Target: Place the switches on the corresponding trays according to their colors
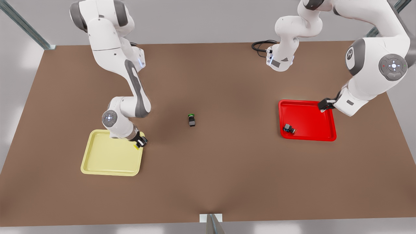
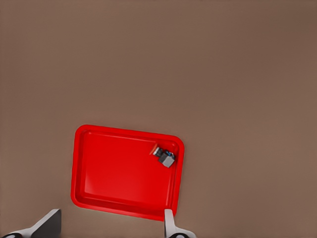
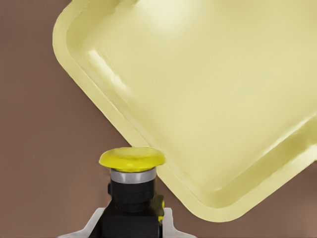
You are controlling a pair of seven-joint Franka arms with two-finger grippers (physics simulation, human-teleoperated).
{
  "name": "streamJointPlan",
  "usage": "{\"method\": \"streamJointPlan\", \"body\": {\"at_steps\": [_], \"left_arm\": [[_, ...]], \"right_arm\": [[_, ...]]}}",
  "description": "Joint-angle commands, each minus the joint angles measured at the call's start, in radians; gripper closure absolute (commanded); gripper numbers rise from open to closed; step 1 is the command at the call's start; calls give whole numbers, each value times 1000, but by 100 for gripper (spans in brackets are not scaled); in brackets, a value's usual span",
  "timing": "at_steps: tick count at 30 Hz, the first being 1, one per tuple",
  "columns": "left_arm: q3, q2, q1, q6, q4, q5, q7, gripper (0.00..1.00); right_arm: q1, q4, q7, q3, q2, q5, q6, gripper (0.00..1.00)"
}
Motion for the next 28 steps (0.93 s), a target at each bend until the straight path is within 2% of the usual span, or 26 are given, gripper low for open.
{"method": "streamJointPlan", "body": {"at_steps": [1, 4, 6, 7, 14, 15, 16, 17, 18, 19, 20, 21, 24, 28], "left_arm": [[0, 0, -11, 0, 1, 0, 0, 0], [1, -2, -8, -2, 2, 0, 0, 0], [1, 1, -11, -2, -1, 0, 0, 0], [1, 1, -12, -2, 4, 0, 0, 0], [0, -9, -11, -14, -2, 1, 2, 0], [0, -8, -12, -12, -2, 1, 2, 0], [0, -8, -11, -12, -2, 0, 2, 0], [0, -8, -11, -12, -2, 1, 2, 0], [0, -8, -11, -12, -2, 1, 2, 0], [0, -5, -12, -11, -2, 1, 0, 0], [1, -2, -11, -8, -2, 1, 0, 0], [0, -2, -11, -9, -4, 0, 2, 0], [0, -5, -20, -23, -4, 0, 3, 0], [-2, -5, -16, -25, -5, -11, 17, 0]], "right_arm": [[-28, -16, -30, 1, -18, -33, 1, 48], [-177, -10, -195, 5, 1, -127, 2, 48], [-214, 19, -245, 7, 36, -134, 4, 48], [-212, 19, -248, 8, 37, -146, 11, 0], [-211, 20, -253, 28, 41, -148, 8, 0], [-209, 62, -268, 51, 27, -147, -7, 0], [-197, 192, -336, 90, 8, -150, -209, 0], [-174, 463, -461, 104, 14, -260, -591, 0], [-165, 609, -527, 108, 10, -326, -742, 0], [-160, 672, -635, 113, -4, -358, -785, 0], [-338, 668, -629, 342, -102, -453, -805, 0], [-439, 628, -626, 449, -183, -490, -808, 0], [-490, 596, -627, 453, -282, -486, -848, 0], [-490, 585, -610, 453, -283, -479, -861, 0]]}}
